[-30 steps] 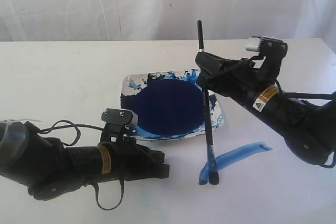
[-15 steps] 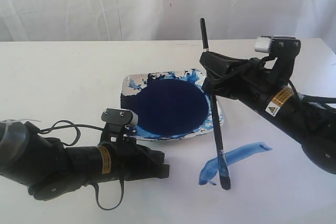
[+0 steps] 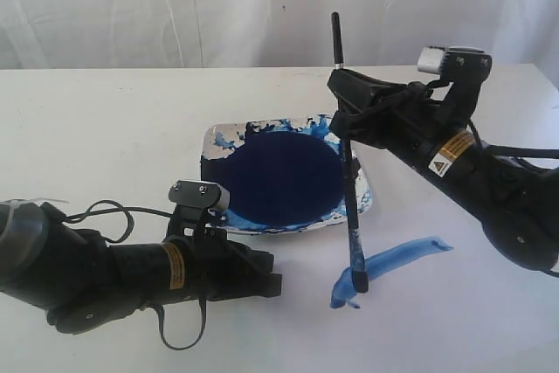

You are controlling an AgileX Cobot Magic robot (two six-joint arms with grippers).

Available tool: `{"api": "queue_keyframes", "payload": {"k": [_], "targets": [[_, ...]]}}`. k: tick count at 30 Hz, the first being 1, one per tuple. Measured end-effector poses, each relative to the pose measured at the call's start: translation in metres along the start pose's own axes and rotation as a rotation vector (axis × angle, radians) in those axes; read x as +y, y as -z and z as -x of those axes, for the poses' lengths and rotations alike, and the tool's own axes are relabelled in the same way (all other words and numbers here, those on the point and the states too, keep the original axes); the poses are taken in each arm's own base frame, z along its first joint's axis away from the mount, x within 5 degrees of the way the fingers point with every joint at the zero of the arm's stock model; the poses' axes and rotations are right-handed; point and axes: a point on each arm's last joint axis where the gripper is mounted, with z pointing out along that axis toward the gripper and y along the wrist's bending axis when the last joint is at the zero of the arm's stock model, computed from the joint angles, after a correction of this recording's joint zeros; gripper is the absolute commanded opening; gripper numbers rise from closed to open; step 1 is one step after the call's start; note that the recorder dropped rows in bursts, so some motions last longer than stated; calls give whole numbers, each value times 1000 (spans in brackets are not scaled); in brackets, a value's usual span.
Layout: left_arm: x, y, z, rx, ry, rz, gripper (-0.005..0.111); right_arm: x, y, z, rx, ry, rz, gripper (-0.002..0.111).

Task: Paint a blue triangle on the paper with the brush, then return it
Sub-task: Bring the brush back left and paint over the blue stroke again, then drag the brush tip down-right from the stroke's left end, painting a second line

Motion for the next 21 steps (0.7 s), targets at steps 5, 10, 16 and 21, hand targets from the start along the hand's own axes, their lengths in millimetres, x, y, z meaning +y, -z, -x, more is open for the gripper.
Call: {"api": "queue_keyframes", "payload": {"k": [5,10,16,21], "targets": [[0,0,0,0,0,0,0,-8,-7,-13,29,-29,-12,0],[0,0,0,0,0,0,0,-13,-9,-23,49,-48,-28,0],[0,0,0,0,0,0,0,-13,-9,-24,54,-59,-22,0],[0,0,0,0,0,0,0,-10,-9,-25,68,-55,6,0]]}}
